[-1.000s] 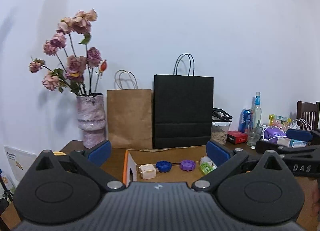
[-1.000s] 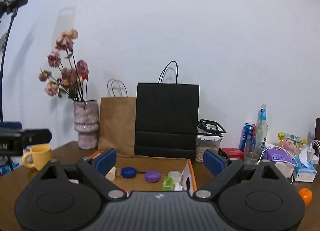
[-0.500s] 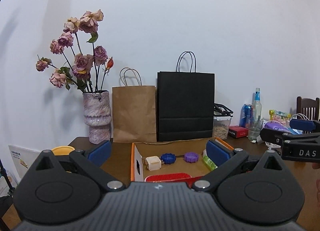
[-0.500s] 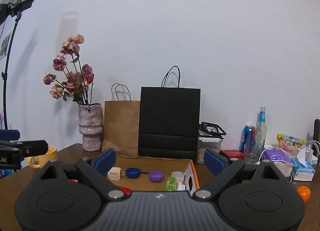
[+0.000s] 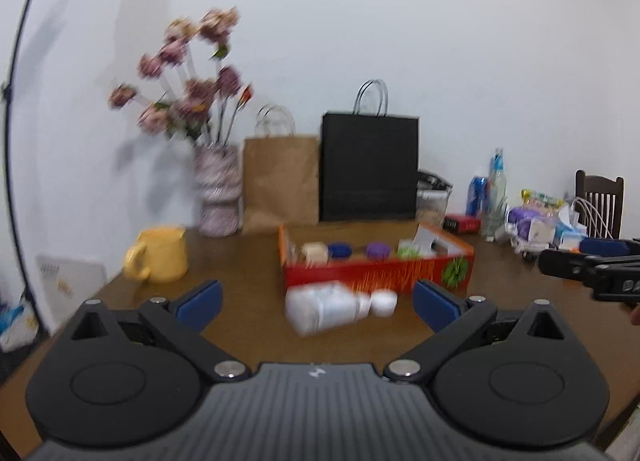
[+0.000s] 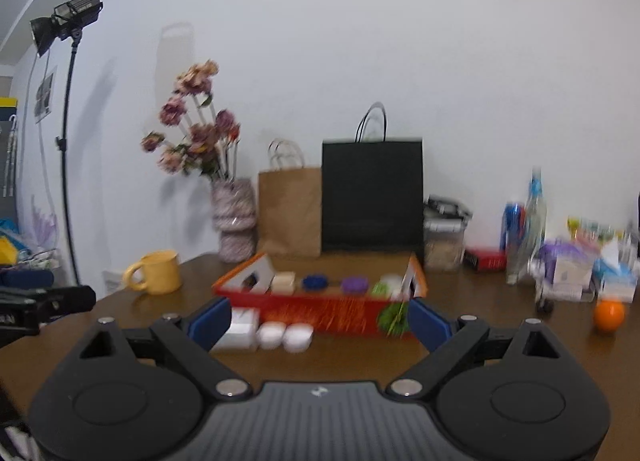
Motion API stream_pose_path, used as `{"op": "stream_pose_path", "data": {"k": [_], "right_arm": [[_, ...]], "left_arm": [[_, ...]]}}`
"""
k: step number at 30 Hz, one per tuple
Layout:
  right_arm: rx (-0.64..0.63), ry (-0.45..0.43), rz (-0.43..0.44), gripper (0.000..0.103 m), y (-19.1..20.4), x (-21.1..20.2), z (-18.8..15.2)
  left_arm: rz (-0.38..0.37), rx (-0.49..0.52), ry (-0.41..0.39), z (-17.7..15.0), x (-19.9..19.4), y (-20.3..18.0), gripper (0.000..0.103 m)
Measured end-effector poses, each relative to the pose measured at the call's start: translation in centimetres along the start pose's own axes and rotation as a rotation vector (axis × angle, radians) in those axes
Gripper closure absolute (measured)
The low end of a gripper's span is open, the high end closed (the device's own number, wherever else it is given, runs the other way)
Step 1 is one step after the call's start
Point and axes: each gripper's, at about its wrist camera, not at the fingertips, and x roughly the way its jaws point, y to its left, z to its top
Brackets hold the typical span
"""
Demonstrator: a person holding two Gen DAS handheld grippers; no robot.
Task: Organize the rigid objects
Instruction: 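Lift both tools out of the box back toward the table, then grasp the white pill bottle with the left gripper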
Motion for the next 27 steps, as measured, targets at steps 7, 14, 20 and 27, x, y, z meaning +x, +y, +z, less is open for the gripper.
{"op": "stream_pose_path", "data": {"k": [7,14,20,27], "right_arm": [[0.057,0.141,0.072,0.008,0.4,-4.3,-5.3],[0.044,0.175,0.070,0.013,1.0,-3.0,-5.7],[0.042,0.200,0.109,0.025,0.7,0.7,-4.5],[0.129,0.241,0.219,0.051,0.3,10.0,-1.7]], "left_arm": [[0.097,-0.087,0.117,-4.9,-4.7,1.5,0.000],[0.106,-0.027,0.113,-4.2,-2.8,0.9,0.000],[0.069,-0.050,0.134,-3.6,1.0,1.1,0.000],[0.020,-0.159,0.184,-1.7,9.6,2.6,0.003]]}}
